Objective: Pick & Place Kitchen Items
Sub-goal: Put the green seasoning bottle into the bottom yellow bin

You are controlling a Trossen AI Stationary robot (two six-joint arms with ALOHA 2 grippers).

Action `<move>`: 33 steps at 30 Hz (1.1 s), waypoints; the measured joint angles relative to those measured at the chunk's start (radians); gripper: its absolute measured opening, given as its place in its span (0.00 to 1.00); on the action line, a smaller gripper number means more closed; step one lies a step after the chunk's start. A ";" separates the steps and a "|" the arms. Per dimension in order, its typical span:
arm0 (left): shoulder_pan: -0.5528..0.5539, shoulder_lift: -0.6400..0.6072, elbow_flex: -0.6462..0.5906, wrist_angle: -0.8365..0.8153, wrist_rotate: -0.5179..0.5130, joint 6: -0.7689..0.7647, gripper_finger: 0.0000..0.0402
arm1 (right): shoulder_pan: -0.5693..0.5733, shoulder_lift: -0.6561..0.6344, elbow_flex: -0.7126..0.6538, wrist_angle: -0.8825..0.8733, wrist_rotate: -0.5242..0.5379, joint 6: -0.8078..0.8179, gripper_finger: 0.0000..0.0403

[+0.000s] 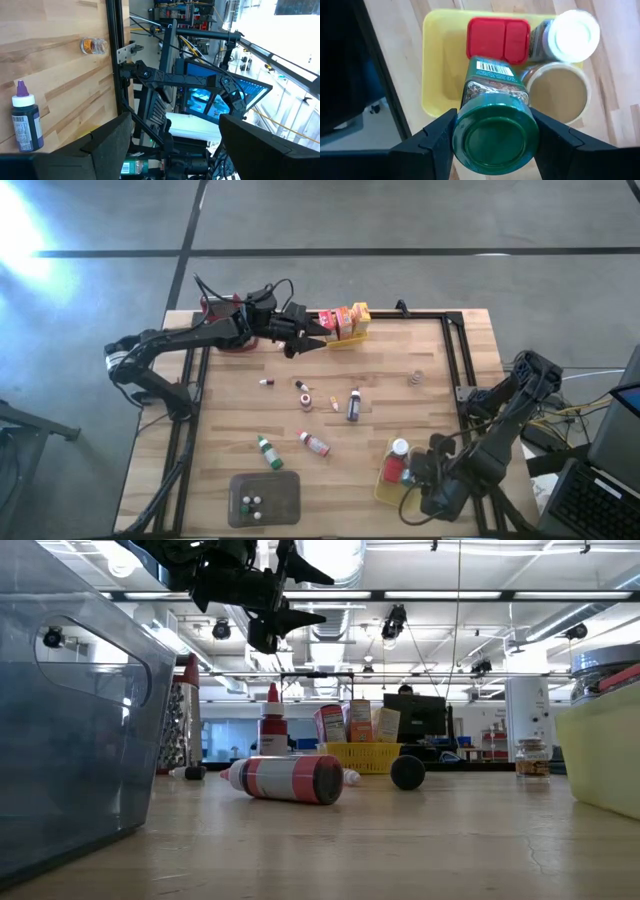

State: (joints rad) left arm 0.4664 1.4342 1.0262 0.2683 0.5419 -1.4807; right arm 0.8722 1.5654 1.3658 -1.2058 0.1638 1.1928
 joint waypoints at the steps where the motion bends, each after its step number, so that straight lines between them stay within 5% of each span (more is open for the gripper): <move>1: 0.000 0.000 0.000 0.000 0.000 0.000 0.76 | 0.000 -0.001 -0.010 0.011 -0.003 0.000 0.51; 23: 0.000 0.000 0.000 0.000 0.000 0.000 0.76 | -0.031 -0.006 -0.277 0.244 -0.060 0.004 0.51; 33: 0.000 0.000 0.000 0.000 0.000 0.000 0.76 | -0.032 -0.003 -0.210 0.230 -0.066 -0.005 0.67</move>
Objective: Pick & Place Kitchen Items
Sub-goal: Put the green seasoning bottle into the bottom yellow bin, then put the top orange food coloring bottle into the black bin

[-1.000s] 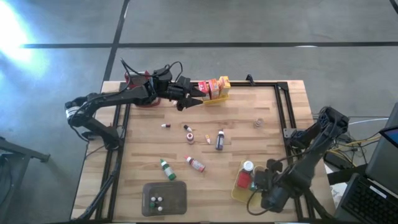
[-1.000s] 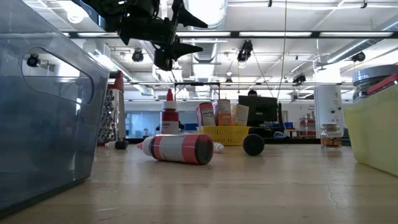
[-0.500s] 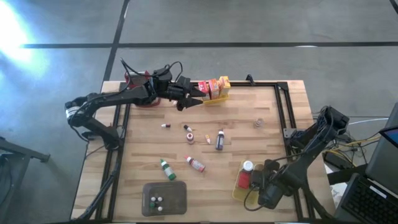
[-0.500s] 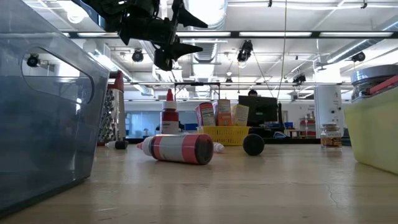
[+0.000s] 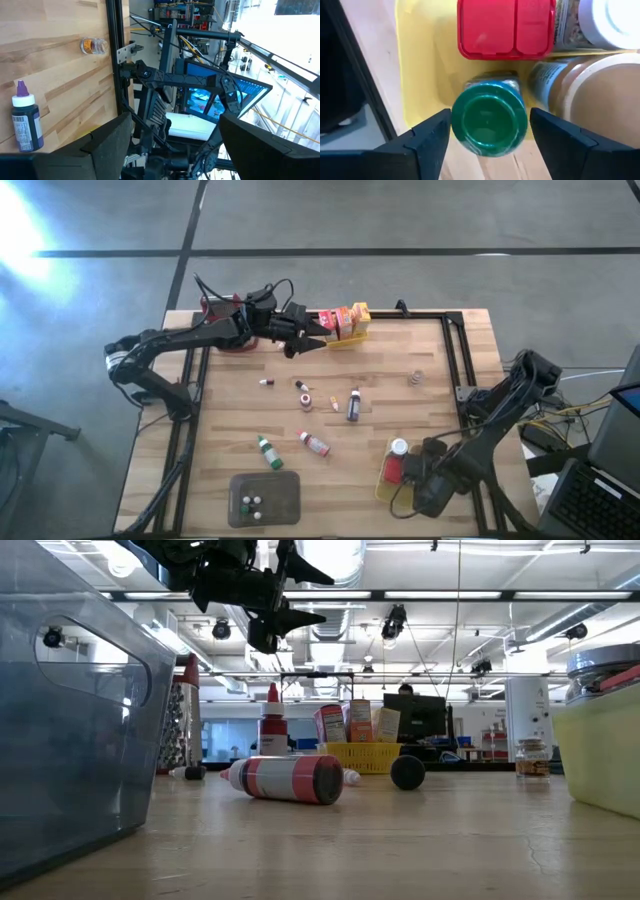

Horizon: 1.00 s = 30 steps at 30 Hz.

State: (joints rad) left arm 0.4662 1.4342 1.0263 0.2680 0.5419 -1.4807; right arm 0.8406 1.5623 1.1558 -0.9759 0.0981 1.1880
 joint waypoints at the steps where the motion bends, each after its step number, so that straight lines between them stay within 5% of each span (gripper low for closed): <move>1: 0.000 0.000 0.000 0.000 0.000 0.000 0.76 | 0.000 0.002 0.012 -0.015 0.001 -0.006 0.67; 11: 0.000 0.000 0.000 0.000 0.000 0.000 0.76 | 0.001 0.001 0.212 -0.306 0.084 0.013 0.57; 21: 0.000 0.000 0.000 0.000 0.000 0.000 0.76 | -0.026 -0.005 0.345 -0.543 0.420 -0.046 0.46; 30: 0.000 0.000 0.000 0.000 0.000 0.000 0.76 | -0.217 -0.082 0.277 -0.430 0.483 -0.320 0.23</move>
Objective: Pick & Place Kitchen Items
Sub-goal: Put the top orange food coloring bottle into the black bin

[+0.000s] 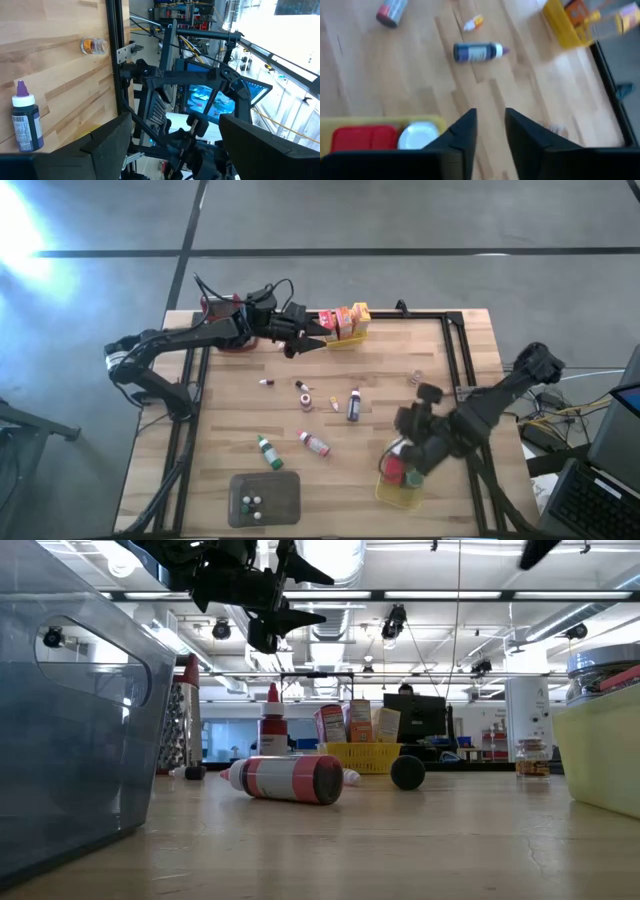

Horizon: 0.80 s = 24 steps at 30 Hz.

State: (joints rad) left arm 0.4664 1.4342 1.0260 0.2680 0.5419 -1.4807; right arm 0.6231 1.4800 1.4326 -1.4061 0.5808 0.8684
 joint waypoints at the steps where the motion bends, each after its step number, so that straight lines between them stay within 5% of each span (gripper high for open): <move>1: 0.000 0.000 0.000 0.000 0.000 0.000 0.76 | -0.030 -0.018 -0.014 0.035 -0.001 -0.054 0.19; 7: 0.000 0.000 0.000 0.000 0.000 0.000 0.76 | -0.170 -0.198 -0.141 0.270 -0.018 -0.317 0.03; 15: 0.000 0.000 0.000 0.000 0.000 0.000 0.76 | -0.267 -0.532 -0.380 0.542 -0.162 -0.571 0.02; 24: 0.000 0.000 0.000 0.000 0.000 0.000 0.76 | -0.310 -0.857 -0.570 0.585 -0.171 -0.667 0.02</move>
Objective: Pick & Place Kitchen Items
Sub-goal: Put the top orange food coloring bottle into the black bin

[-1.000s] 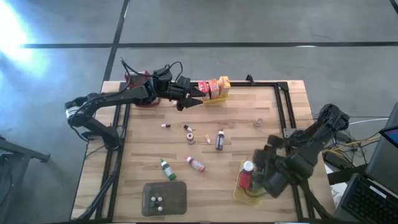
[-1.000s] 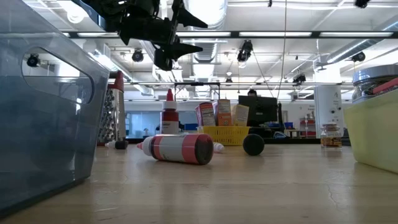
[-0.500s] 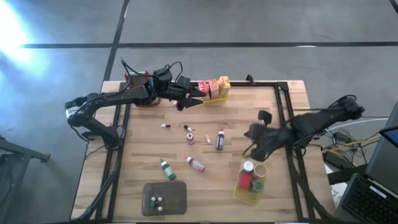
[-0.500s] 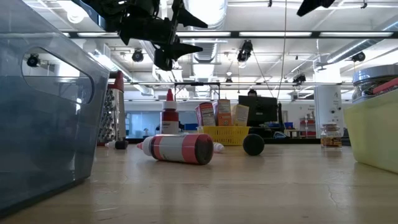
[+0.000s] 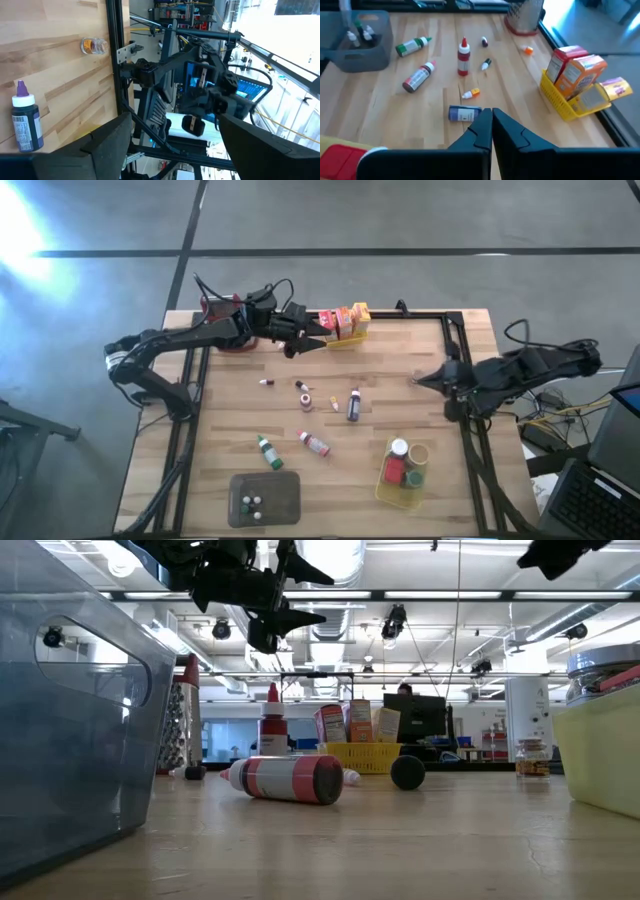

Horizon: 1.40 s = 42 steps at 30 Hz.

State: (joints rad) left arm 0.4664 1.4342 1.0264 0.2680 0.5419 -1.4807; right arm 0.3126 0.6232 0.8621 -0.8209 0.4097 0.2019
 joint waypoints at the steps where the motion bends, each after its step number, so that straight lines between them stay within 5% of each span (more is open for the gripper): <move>1: 0.000 0.000 0.000 0.000 0.000 0.000 0.76 | 0.001 -0.026 -0.012 0.000 -0.003 -0.011 0.02; 19: 0.000 0.000 0.000 0.000 0.000 0.000 0.76 | 0.001 -0.413 -0.098 -0.074 -0.051 -0.177 0.02; 42: -0.001 0.000 0.000 0.004 -0.010 0.000 0.76 | 0.001 -0.464 -0.098 -0.075 -0.051 -0.177 0.02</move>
State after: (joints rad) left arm 0.4658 1.4342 1.0264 0.2718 0.5320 -1.4807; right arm 0.3138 0.1589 0.7639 -0.8955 0.3588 0.0254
